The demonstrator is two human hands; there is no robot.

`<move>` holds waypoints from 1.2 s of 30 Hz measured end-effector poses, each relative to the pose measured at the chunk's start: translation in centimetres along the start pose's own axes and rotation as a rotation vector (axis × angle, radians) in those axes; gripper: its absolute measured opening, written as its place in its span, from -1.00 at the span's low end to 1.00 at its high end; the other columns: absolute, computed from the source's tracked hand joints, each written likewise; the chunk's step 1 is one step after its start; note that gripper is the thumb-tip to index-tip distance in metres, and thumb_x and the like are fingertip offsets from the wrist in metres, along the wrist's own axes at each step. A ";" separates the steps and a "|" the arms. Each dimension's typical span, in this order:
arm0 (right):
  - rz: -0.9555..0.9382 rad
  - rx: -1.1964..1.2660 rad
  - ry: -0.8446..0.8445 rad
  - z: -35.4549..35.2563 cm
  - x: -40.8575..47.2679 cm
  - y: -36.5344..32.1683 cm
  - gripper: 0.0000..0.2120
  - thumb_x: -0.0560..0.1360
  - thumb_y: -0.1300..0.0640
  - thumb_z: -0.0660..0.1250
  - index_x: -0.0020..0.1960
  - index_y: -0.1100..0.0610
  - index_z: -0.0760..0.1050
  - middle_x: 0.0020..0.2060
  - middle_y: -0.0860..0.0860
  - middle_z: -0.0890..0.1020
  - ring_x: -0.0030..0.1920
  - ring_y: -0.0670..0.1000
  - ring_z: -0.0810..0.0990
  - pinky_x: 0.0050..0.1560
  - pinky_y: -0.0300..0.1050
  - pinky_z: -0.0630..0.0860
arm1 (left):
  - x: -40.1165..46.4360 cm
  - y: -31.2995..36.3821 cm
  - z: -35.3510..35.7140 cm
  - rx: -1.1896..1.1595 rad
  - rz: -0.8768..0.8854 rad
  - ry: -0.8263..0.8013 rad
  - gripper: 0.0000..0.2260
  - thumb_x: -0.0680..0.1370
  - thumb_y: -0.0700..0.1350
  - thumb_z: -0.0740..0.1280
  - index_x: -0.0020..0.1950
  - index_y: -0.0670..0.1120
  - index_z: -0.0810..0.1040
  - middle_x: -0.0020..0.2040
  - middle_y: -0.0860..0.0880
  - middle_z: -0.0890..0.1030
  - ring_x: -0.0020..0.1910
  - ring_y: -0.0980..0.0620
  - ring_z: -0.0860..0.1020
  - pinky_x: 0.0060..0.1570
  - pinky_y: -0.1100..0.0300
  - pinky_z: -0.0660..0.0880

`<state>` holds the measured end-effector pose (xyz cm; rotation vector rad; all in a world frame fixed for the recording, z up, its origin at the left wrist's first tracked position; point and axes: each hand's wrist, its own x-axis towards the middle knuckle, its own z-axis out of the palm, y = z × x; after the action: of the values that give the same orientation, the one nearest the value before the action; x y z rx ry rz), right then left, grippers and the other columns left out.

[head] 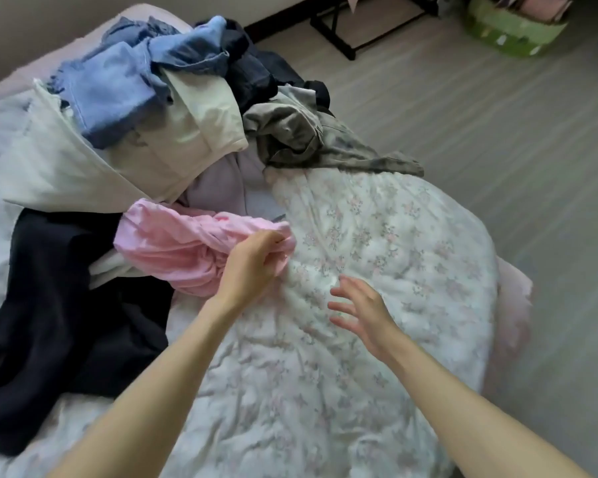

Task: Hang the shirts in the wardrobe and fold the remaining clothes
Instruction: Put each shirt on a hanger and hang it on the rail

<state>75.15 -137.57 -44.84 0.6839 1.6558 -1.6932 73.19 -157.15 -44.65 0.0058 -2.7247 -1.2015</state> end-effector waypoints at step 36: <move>-0.486 -0.586 1.326 -48.9 -59.6 15.2 -0.60 0.42 0.43 0.10 -0.07 0.01 0.56 -0.20 -0.08 0.62 -0.16 0.01 0.56 -0.12 -0.13 0.48 | -28.6 62.5 21.9 0.021 1.030 -1.255 -0.61 0.43 0.21 0.33 -0.33 -0.02 0.25 -0.36 0.02 0.36 -0.32 -0.04 0.25 -0.35 0.16 0.18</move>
<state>121.04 -82.72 -12.35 1.2819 3.2402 -0.7879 102.01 -96.86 -17.53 -2.4644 -2.5974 -0.8865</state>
